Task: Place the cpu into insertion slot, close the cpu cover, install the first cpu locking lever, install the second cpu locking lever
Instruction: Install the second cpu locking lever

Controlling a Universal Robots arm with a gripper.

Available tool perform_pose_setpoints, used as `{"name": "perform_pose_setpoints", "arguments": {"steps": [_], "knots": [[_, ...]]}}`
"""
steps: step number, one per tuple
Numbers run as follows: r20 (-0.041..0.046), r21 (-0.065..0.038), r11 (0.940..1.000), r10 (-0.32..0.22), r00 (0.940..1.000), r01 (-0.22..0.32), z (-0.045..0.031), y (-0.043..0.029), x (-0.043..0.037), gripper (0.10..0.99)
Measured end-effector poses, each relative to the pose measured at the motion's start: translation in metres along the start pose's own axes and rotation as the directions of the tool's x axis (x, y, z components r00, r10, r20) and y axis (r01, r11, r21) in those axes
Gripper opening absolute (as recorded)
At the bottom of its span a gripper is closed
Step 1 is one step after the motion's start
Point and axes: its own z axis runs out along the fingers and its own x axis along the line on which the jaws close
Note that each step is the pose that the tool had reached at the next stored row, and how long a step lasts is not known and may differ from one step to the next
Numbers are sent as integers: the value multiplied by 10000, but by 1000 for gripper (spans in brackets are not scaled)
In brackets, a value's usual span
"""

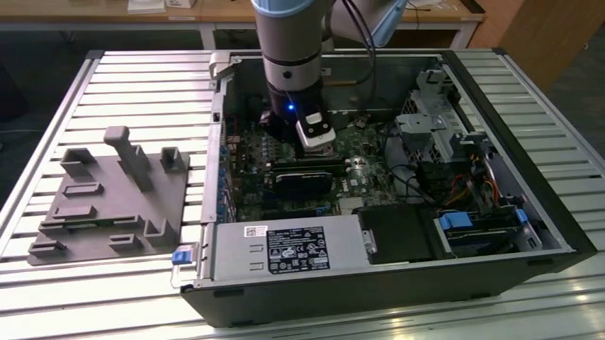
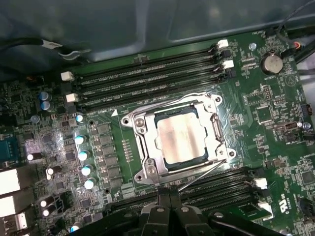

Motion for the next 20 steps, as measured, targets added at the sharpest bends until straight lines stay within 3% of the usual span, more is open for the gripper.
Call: {"name": "perform_pose_setpoints", "arguments": {"steps": [2, 12, 20], "knots": [[-52, -205, 9998, 21, 10000, -22, 2, -34, -9, 106], [-259, -977, 9951, 92, 9996, -117, 34, -179, -30, 106], [-349, -1309, 9913, 118, 9993, -163, 89, -239, 29, 106]]}}
